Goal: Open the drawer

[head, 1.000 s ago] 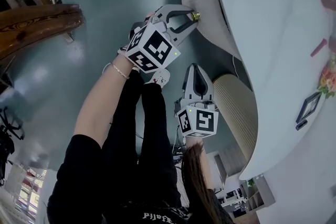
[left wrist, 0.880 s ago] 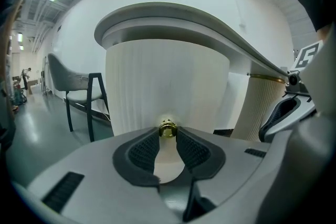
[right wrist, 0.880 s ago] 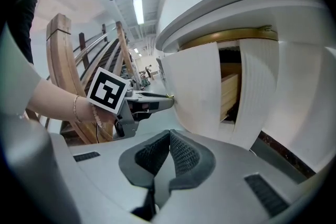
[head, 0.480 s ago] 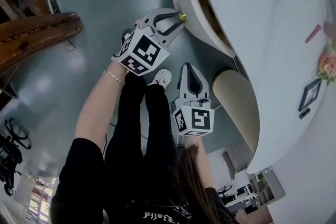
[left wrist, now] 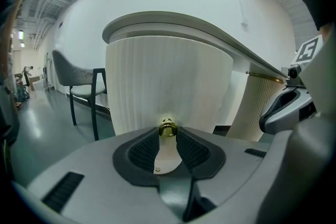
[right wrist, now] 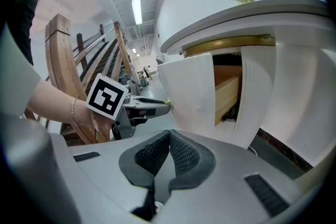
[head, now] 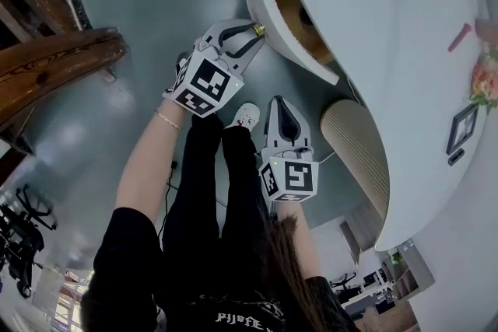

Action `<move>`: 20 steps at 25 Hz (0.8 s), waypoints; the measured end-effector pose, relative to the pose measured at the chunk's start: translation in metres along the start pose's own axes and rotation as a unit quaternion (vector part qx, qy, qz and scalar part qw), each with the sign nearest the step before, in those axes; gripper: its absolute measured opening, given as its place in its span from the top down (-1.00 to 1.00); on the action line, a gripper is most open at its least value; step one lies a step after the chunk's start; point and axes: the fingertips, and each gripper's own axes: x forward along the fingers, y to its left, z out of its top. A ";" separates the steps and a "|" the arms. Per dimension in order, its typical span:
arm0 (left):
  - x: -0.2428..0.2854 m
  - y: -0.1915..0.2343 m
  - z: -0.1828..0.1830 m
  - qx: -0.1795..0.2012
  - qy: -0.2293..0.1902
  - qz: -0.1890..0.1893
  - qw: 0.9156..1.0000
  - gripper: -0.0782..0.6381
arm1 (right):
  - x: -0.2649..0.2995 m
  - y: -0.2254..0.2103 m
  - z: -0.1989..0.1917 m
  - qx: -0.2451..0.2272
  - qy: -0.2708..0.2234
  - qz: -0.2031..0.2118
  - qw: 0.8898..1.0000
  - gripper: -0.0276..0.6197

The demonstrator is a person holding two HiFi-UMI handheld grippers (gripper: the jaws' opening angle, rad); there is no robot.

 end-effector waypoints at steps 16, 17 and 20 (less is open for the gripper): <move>-0.028 0.000 -0.016 -0.014 0.029 0.001 0.999 0.46 | -0.010 0.019 0.009 0.002 0.001 0.000 1.000 0.83; -0.030 0.000 -0.016 -0.015 0.031 0.001 0.999 0.46 | -0.012 0.020 0.010 0.002 0.001 -0.001 1.000 0.83; -0.032 -0.001 -0.015 -0.011 0.033 -0.001 0.999 0.46 | -0.017 0.019 0.013 0.005 -0.001 -0.004 1.000 0.83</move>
